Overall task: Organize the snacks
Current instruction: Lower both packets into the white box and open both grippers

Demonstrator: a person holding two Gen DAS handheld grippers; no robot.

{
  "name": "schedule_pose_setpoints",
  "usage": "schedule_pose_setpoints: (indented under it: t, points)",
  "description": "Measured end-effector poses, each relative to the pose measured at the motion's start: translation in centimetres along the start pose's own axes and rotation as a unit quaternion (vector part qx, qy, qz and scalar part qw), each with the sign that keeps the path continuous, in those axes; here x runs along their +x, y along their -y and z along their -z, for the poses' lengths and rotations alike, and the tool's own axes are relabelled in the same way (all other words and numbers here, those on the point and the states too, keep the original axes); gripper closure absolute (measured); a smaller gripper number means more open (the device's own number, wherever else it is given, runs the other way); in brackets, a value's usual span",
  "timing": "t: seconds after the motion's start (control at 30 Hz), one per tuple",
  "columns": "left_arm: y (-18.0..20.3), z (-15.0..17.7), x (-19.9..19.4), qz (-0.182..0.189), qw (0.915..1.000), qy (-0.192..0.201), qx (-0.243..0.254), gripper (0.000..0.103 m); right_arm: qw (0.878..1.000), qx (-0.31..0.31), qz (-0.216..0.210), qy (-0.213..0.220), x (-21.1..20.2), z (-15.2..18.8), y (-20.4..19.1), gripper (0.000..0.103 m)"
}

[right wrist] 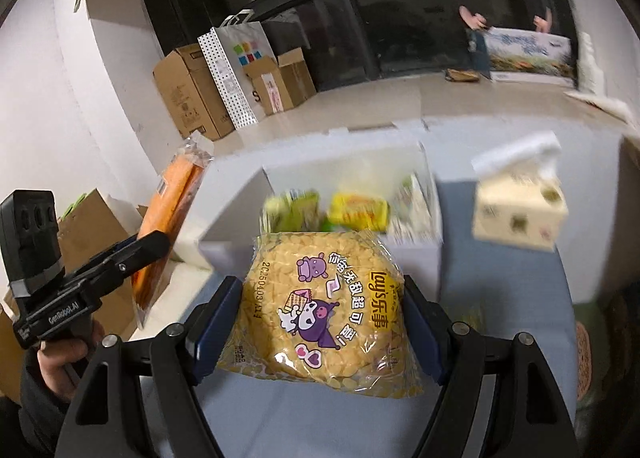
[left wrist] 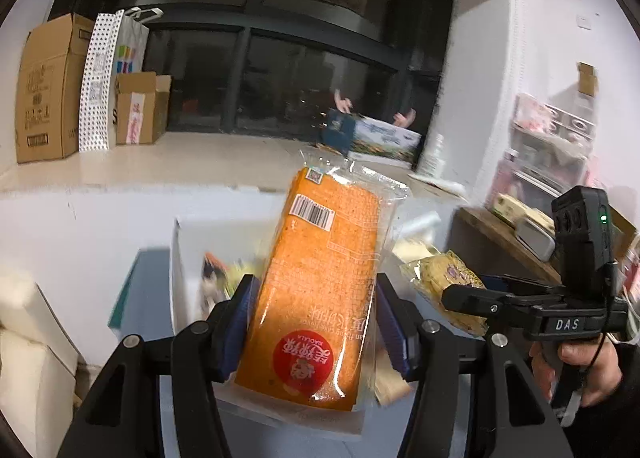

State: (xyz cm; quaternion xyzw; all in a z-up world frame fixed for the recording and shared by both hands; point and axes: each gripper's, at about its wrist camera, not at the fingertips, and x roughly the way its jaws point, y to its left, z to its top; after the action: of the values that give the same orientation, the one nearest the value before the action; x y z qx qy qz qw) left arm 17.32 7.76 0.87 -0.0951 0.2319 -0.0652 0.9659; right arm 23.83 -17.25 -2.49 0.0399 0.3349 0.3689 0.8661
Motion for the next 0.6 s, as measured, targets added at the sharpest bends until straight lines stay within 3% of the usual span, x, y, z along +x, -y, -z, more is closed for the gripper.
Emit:
schedule_pose_setpoints:
  t: [0.13,0.33,0.37,0.4,0.47,0.6]
  points:
    - [-1.5,-3.2,4.3,-0.017,0.9997,-0.014,-0.008,0.041,1.0,0.007,-0.001,-0.011,3.8,-4.4,0.2,0.022]
    - [-2.9,-4.9,8.6,-0.045,0.9982,-0.04,-0.005,0.04,0.999,0.019,0.022,-0.044,8.6,-7.7,1.3,0.021]
    - [-3.0,-4.8,9.0,-0.044,0.9977,-0.051,-0.005,0.034,0.998,0.024,0.023,-0.046,9.0,-8.0,1.5,0.02]
    - [-3.2,-4.8,9.8,-0.044,0.997,-0.063,-0.006,0.02,0.998,0.033,0.029,-0.043,9.4,-8.3,2.0,0.019]
    - [-3.9,-4.6,10.8,-0.065,0.9954,-0.069,-0.011,0.0,0.997,0.052,0.034,-0.046,10.2,-8.7,2.8,0.005]
    - [-4.9,-3.8,11.0,-0.063,0.9957,-0.063,-0.025,0.0,0.996,0.061,0.041,-0.054,10.5,-8.2,3.7,0.0]
